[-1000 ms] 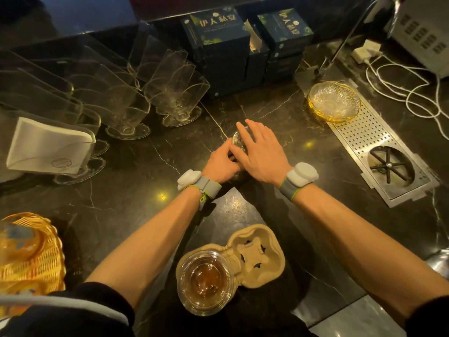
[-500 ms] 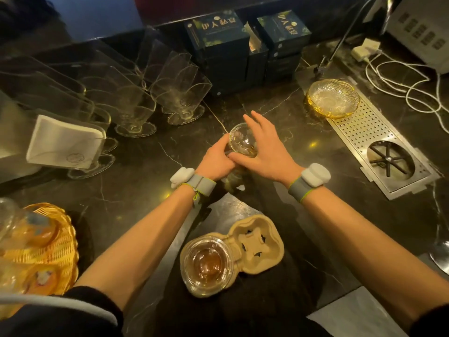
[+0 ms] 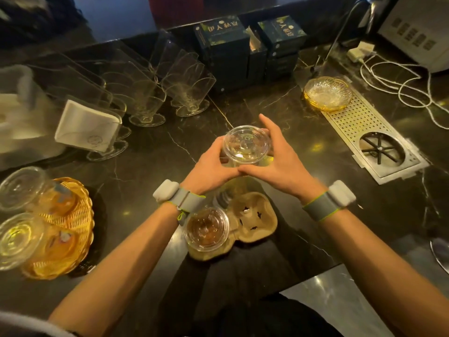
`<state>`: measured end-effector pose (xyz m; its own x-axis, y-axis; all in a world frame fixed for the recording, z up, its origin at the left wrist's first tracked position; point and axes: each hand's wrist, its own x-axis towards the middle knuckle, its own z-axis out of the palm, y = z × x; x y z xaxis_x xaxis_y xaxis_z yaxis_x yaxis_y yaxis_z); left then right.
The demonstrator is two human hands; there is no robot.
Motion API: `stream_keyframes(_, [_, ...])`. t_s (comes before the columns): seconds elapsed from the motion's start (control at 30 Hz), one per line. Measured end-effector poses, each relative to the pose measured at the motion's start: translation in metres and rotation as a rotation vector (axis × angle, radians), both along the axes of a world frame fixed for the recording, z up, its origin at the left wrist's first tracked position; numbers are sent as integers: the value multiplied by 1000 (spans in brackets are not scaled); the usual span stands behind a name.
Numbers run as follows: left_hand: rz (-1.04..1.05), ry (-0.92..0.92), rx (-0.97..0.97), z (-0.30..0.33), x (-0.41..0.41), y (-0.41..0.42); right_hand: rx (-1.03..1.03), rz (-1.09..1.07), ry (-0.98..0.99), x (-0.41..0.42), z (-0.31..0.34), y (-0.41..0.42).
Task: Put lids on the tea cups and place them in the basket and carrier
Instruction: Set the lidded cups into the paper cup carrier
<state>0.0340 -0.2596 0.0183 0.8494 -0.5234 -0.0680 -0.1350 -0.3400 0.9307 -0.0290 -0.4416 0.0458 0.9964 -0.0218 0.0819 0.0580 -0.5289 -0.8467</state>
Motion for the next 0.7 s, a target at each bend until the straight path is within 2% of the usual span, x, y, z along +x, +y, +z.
stream_keyframes(0.4, [-153, -144, 178, 22, -62, 20, -7, 1, 20, -69, -6, 14])
stream_keyframes(0.7, [-199, -300, 375, 8, -84, 23, -31, 6, 77, -99, -26, 18])
